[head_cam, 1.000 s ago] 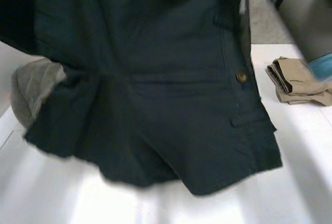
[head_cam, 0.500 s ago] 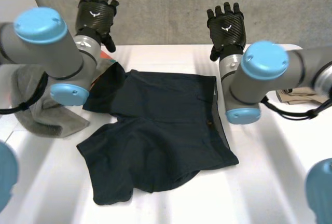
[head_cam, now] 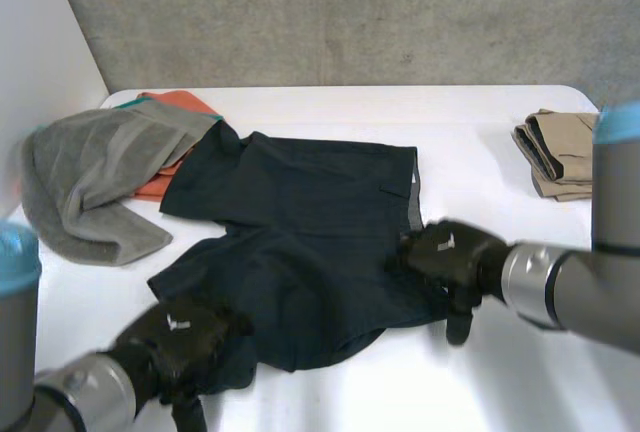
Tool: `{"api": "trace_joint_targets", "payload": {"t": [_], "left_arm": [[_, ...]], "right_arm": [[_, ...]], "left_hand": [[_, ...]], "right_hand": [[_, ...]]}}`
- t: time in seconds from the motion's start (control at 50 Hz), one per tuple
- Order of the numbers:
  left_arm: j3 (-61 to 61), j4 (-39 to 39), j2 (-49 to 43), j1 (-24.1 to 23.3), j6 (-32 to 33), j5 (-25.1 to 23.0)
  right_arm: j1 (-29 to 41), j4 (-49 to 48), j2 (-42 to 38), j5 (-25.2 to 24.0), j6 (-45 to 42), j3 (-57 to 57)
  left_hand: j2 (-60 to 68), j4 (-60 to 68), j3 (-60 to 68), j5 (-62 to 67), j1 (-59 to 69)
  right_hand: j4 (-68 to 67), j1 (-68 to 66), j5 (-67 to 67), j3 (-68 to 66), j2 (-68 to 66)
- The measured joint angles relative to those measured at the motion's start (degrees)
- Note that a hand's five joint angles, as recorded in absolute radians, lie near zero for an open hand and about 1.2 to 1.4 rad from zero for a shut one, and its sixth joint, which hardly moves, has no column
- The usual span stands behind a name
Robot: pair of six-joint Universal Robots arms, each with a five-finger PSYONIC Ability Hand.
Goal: Fold the laundry.
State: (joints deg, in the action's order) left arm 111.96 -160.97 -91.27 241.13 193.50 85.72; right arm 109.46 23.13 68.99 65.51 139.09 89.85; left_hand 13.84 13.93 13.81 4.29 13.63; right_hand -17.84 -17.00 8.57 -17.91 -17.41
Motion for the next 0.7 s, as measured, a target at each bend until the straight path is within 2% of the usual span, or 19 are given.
{"api": "trace_joint_targets", "payload": {"t": [0.1,0.16,0.22,0.24,0.34,0.38,0.42,0.54,0.56,0.6,0.7], "left_arm": [[3.52,-6.19,-1.27,0.67,-2.08,1.18],[4.18,-9.77,-2.50,0.92,-1.94,3.40],[4.34,-14.10,-4.12,0.70,-1.01,6.50],[4.30,-15.20,-4.61,0.50,-0.69,7.23],[3.78,-19.05,-7.60,-0.82,0.31,8.99],[3.50,-20.01,-8.95,-1.37,0.56,9.35],[3.19,-20.76,-10.20,-1.85,0.81,9.69],[2.25,-23.61,-12.96,-2.84,1.88,10.96],[2.17,-24.09,-13.19,-2.91,2.07,11.10],[1.95,-25.91,-13.88,-3.05,2.91,11.51],[1.69,-29.26,-14.66,-2.84,5.19,11.84]], "right_arm": [[-0.78,-10.39,-0.01,-1.35,0.01,8.91],[-1.00,-17.43,-0.09,-1.74,0.31,13.07],[-0.77,-26.56,-0.25,-1.81,1.15,17.08],[-0.58,-28.88,-0.29,-1.76,1.53,17.89],[0.59,-36.29,-0.36,-1.03,3.82,19.50],[0.97,-38.10,-0.29,-0.66,4.78,19.62],[1.23,-39.55,-0.16,-0.28,5.61,19.66],[1.65,-41.85,0.62,1.36,6.78,19.80],[1.69,-41.87,0.70,1.48,6.79,19.82],[1.87,-41.58,1.36,2.34,6.75,19.86],[2.03,-39.66,2.92,3.33,6.44,19.63]], "left_hand": [[0.00,0.00,0.00,0.02,0.00],[0.09,0.01,0.00,0.03,0.00],[1.47,1.28,1.20,1.19,1.24],[5.11,5.21,5.07,4.89,5.94],[10.23,10.07,10.14,9.88,10.81],[13.54,13.37,13.39,13.06,14.35],[18.61,18.22,18.16,17.76,19.54],[40.24,39.71,40.12,38.84,38.54],[40.24,39.71,40.12,38.84,38.54],[51.93,52.08,51.68,51.16,48.45],[54.42,54.54,53.89,53.61,50.72]], "right_hand": [[-1.34,-0.49,1.20,-1.41,-0.49],[-5.91,-7.18,5.64,-5.96,-5.84],[-14.86,-15.45,14.32,-15.24,-15.86],[-18.11,-18.03,17.47,-18.14,-19.12],[-33.76,-32.54,32.55,-33.68,-34.27],[-43.79,-40.44,42.37,-43.64,-44.38],[-49.12,-43.41,47.36,-48.55,-48.36],[-50.39,-44.36,49.11,-49.18,-48.64],[-50.41,-44.36,49.12,-49.18,-48.64],[-50.47,-44.36,49.12,-49.18,-48.64],[-50.58,-44.36,49.13,-49.18,-48.64]]}}
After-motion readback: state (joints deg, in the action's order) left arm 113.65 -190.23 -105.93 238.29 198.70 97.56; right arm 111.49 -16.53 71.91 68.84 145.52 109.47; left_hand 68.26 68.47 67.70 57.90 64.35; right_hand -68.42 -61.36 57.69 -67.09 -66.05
